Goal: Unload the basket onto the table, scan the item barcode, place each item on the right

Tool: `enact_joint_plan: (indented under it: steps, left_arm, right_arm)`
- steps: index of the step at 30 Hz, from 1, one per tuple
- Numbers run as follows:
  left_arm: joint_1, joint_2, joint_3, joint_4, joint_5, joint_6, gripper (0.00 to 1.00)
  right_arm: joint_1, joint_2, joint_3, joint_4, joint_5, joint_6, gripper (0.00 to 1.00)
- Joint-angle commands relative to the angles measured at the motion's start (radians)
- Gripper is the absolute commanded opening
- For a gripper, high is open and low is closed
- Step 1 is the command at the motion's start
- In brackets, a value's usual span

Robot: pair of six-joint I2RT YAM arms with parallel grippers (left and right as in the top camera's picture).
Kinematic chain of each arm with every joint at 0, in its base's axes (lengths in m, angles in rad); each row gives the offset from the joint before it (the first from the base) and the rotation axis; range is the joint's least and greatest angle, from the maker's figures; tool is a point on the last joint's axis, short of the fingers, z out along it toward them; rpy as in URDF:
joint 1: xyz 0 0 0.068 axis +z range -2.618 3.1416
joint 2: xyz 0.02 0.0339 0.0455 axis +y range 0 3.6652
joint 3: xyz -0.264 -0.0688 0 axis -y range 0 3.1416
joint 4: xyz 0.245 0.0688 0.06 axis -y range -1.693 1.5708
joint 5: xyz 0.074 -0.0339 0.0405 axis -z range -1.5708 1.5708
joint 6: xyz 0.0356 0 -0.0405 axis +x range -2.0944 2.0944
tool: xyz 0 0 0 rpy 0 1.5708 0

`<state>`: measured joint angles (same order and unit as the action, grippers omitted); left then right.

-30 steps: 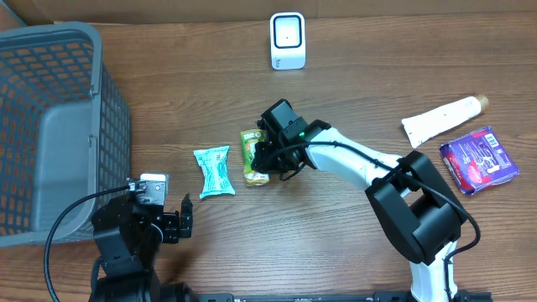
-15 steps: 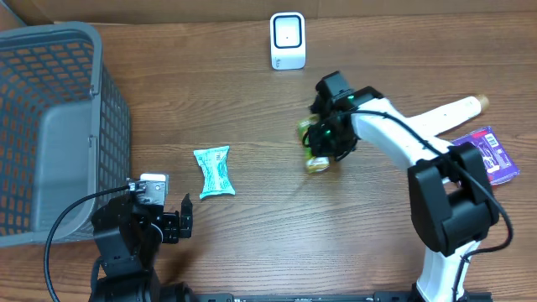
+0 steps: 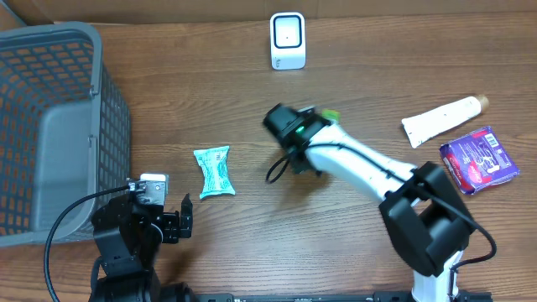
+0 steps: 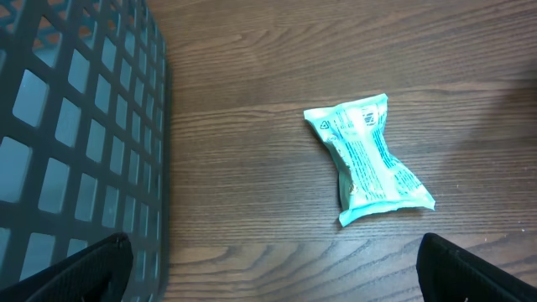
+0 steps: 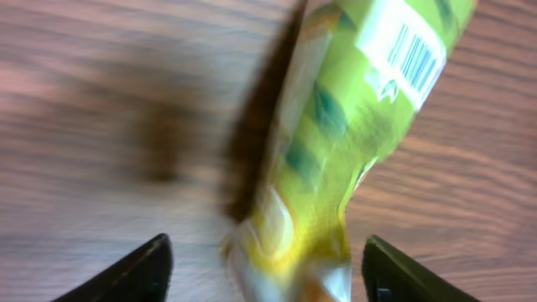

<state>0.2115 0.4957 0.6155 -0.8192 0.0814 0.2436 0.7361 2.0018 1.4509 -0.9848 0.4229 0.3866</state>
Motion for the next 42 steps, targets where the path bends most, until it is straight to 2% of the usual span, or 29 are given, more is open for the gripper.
enact_joint_plan:
  steps: [1,8,16,21,27,36,42]
  left_arm:
    - [0.005,0.0,0.002,0.003,-0.004,0.019,0.99]
    - [0.005,0.0,0.002,0.003,-0.004,0.019,1.0]
    - [0.005,0.0,0.002,0.003,-0.004,0.019,1.0]
    - [0.005,0.0,0.002,0.003,-0.004,0.019,1.0]
    - [0.005,0.0,0.002,0.003,-0.004,0.019,1.0]
    - [0.005,0.0,0.002,0.003,-0.004,0.019,1.0]
    - [0.005,0.0,0.002,0.003,-0.004,0.019,1.0]
  right_arm:
    - [0.055,-0.001,0.002,0.013,0.045,0.032,0.8]
    - [0.076,-0.005,0.004,0.03,0.024,0.09,0.81]
    - [-0.078,-0.145,0.024,0.032,-0.164,0.103,0.81]
    - [-0.275,-0.235,0.024,0.062,-0.457,0.09,0.85]
    - [-0.475,-0.203,-0.038,0.162,-0.909,-0.091,0.83]
    - [-0.467,-0.1,-0.187,0.315,-1.038,-0.121,0.8]
    - [-0.451,-0.03,-0.203,0.364,-1.046,-0.099,0.77]
